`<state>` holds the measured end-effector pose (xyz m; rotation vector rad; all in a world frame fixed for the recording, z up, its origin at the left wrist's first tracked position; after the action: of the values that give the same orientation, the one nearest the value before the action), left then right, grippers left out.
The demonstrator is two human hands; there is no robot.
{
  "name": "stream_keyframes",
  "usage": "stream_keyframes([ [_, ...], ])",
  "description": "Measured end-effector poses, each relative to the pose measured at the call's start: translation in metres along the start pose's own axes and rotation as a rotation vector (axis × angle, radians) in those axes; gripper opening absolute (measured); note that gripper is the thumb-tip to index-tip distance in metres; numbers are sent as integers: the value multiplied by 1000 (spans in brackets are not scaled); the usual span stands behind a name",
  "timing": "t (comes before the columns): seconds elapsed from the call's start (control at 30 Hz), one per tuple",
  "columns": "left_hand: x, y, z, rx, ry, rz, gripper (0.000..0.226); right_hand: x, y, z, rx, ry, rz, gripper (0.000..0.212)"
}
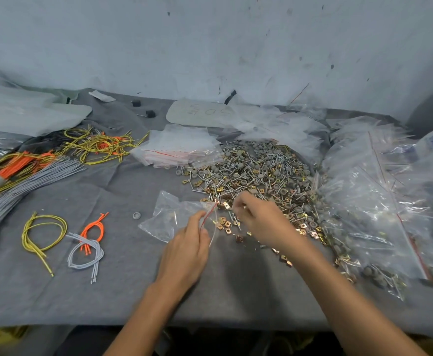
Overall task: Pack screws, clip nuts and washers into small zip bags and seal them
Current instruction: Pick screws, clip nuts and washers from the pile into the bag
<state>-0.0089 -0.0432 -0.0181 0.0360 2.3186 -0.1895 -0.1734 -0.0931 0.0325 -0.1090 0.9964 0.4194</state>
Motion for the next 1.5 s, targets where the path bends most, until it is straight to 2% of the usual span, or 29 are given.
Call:
stream_keyframes([
  [0.1,0,1,-2,20,-20,-9,37,34,1,29,-110,172,11,6],
  [0.17,-1,2,-2,35,-25,-24,38,54,-5,40,-146,301,2,18],
  [0.27,-5,6,0,46,23,-49,34,68,-10,46,-153,335,-38,24],
  [0.33,-7,7,2,43,68,-73,34,70,-12,47,-184,245,-38,23],
  [0.4,-8,6,6,29,85,-87,36,61,-10,44,-223,44,-34,21],
  [0.47,-5,5,9,21,89,-84,36,31,-9,23,-153,-93,-150,17],
  [0.53,-2,4,8,27,70,-75,35,2,-12,-7,7,25,-228,9],
  [0.6,-2,4,7,32,49,-68,36,-9,-17,-29,135,232,-161,12],
  [0.67,-2,4,7,35,47,-68,36,-7,-24,-38,190,319,-63,14],
  [0.77,-3,4,6,35,40,-71,37,0,-29,-36,214,392,13,16],
  [0.93,-4,5,4,34,39,-58,37,6,-34,-18,136,621,-5,13],
  [1.13,-4,6,2,31,23,-54,37,9,-35,-16,186,761,37,16],
  [1.2,-4,6,1,34,15,-51,38,7,-32,-16,184,703,12,15],
  [1.3,-4,6,1,34,17,-55,38,0,-24,-23,182,492,-67,18],
  [1.4,-3,6,2,33,9,-56,38,-9,-9,-25,146,267,-152,12],
  [1.5,-2,6,4,32,2,-62,38,-4,1,-20,118,70,-82,10],
])
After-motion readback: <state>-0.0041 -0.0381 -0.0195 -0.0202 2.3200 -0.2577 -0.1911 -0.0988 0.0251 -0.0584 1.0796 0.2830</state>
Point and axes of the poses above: each hand's wrist, its own y-axis away from the middle knuckle, its own x-axis out of the palm, z = x × y, the point moved 10 cm from there along -y, towards the middle knuckle, and after that the axes turned 10 degrees about z, right-handed, at the moved point
